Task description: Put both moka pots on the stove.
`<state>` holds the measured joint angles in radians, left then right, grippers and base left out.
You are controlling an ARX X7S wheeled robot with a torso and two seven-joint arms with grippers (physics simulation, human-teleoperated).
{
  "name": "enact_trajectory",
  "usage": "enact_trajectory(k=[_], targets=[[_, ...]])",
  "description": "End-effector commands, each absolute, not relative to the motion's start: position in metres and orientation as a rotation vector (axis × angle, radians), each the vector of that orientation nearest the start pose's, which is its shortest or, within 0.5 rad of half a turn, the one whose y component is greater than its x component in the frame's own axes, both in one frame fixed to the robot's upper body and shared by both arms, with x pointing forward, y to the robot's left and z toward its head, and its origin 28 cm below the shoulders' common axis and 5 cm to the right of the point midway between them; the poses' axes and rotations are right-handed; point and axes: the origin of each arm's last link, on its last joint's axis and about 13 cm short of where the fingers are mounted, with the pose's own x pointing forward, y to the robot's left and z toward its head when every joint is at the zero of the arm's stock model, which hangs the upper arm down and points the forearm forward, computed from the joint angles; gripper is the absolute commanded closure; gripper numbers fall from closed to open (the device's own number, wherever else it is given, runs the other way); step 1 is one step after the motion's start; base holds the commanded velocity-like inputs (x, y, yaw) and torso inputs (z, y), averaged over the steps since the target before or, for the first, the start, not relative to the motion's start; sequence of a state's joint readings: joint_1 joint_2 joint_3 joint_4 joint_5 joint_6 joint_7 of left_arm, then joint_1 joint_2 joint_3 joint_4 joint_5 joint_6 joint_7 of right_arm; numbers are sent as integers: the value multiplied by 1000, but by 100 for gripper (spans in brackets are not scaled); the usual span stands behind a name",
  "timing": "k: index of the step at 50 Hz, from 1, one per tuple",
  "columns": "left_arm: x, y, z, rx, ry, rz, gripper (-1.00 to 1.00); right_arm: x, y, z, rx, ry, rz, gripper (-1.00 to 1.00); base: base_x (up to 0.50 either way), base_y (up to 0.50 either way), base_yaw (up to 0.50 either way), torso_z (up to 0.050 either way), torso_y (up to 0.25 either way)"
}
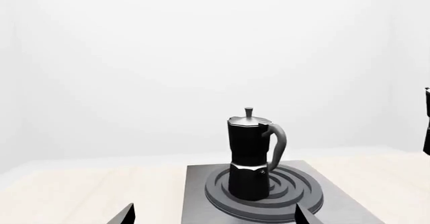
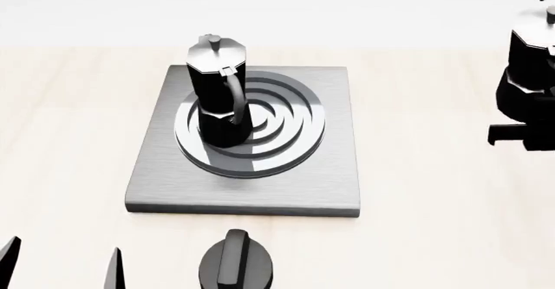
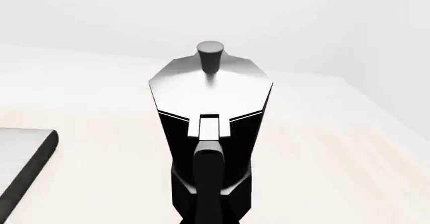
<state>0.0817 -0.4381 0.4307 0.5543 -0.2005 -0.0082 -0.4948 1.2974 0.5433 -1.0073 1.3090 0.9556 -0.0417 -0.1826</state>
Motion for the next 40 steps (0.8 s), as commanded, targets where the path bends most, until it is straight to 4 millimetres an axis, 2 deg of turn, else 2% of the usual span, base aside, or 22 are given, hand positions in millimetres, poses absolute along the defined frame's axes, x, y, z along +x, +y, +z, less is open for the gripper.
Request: enact_trajectory(k=[1,8,16,23,40], targets=[[163,191,93,9,-308,-79,-100,404,-256,192,-150,-3,23,100,0,0,0,0,0],[164,192,95,8,-310,-75,-100,410,-243,201,-117,-7,183,100,0,0,0,0,0],[164,192,94,8,-310,-76,-100,418,-231,221,-117,-43,259,100,0,0,0,0,0],[164,193,95,7,-313,-74,-100,423,-216,228,-112,-29,315,100,0,0,0,0,0],[163,191,97,2,-317,-83,-100,432,-176,225,-105,4,433,100,0,0,0,0,1]])
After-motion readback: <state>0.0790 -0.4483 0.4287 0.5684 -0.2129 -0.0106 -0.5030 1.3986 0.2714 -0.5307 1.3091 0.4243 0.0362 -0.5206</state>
